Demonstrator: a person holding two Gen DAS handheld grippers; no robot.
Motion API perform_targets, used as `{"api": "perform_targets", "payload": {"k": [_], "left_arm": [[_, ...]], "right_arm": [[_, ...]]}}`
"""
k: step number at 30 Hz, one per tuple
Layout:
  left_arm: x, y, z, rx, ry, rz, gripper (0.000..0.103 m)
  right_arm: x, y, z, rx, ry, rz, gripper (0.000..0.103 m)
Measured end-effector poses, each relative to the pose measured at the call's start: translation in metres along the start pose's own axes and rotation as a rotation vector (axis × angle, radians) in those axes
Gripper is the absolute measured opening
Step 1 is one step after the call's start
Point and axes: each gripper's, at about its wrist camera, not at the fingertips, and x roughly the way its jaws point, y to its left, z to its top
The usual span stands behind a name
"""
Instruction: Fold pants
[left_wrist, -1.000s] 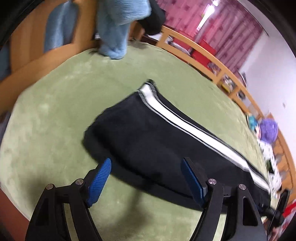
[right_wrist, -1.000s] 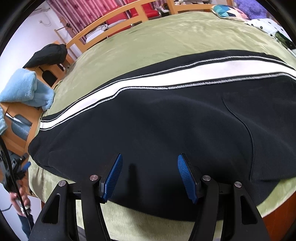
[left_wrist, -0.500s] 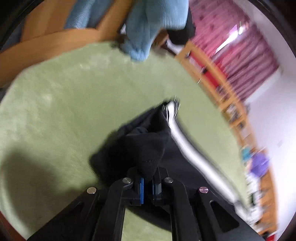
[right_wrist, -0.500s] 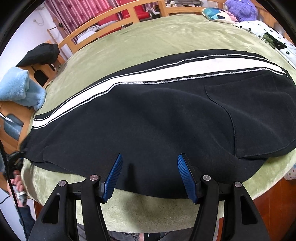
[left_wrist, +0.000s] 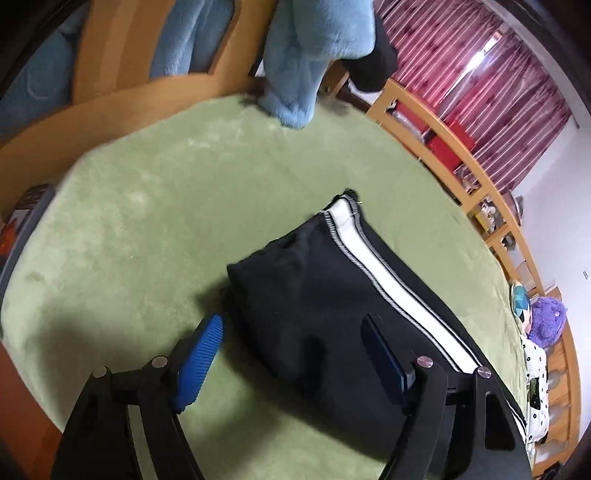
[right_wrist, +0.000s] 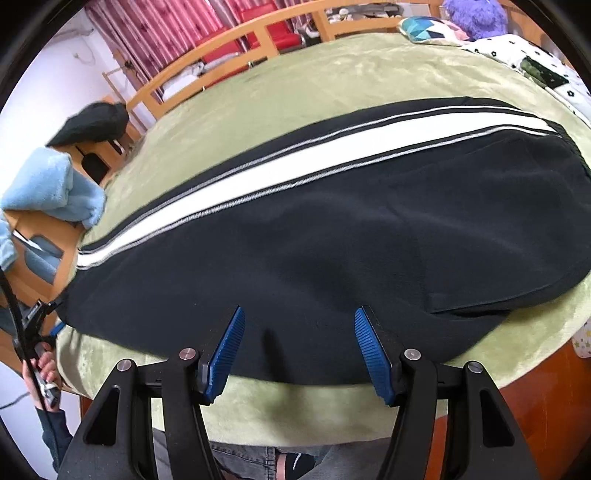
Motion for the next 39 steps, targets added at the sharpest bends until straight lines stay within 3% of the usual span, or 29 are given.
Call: {"api": "perform_targets", "payload": {"k": [8, 14, 16, 19, 23, 26, 29, 30, 31, 32, 34, 39], "left_arm": [[-0.023, -0.045, -0.027, 0.123, 0.028, -0.014, 0.076], [-0.006, -0.051, -0.048, 0.081, 0.112, -0.019, 0.076], [-0.001, -0.052, -0.054, 0.07, 0.135, -0.008, 0.076], [0.004, -0.057, -0.061, 0.058, 0.156, 0.008, 0.076], [0.005, -0.068, -0.068, 0.041, 0.164, 0.013, 0.076], [0.003, -0.078, -0.071, 0.05, 0.159, 0.023, 0.076], [0.004, -0.086, -0.072, 0.06, 0.158, 0.038, 0.076], [0.004, -0.088, -0.072, 0.061, 0.156, 0.043, 0.076], [0.003, -0.09, -0.071, 0.061, 0.153, 0.045, 0.076], [0.003, -0.09, -0.07, 0.061, 0.149, 0.048, 0.076], [0.0, -0.095, -0.069, 0.061, 0.141, 0.046, 0.076], [-0.017, -0.098, -0.068, 0.103, 0.081, 0.025, 0.076]], "right_arm": [[-0.027, -0.062, 0.006, 0.047, -0.078, -0.12, 0.061], [-0.053, -0.143, 0.007, 0.201, -0.187, -0.248, 0.062], [-0.06, -0.173, 0.009, 0.277, -0.211, -0.251, 0.069], [-0.064, -0.219, 0.016, 0.38, -0.261, -0.224, 0.072], [-0.05, -0.273, 0.027, 0.537, -0.29, -0.05, 0.082], [-0.024, -0.294, 0.037, 0.646, -0.288, -0.015, 0.084], [-0.012, -0.292, 0.057, 0.654, -0.344, -0.014, 0.085], [-0.009, -0.288, 0.064, 0.647, -0.351, -0.025, 0.077], [-0.008, -0.287, 0.071, 0.638, -0.367, -0.045, 0.051], [-0.011, -0.285, 0.078, 0.616, -0.386, -0.072, 0.044], [-0.028, -0.28, 0.093, 0.526, -0.395, -0.045, 0.038], [-0.076, -0.274, 0.137, 0.32, -0.494, -0.024, 0.038]]}}
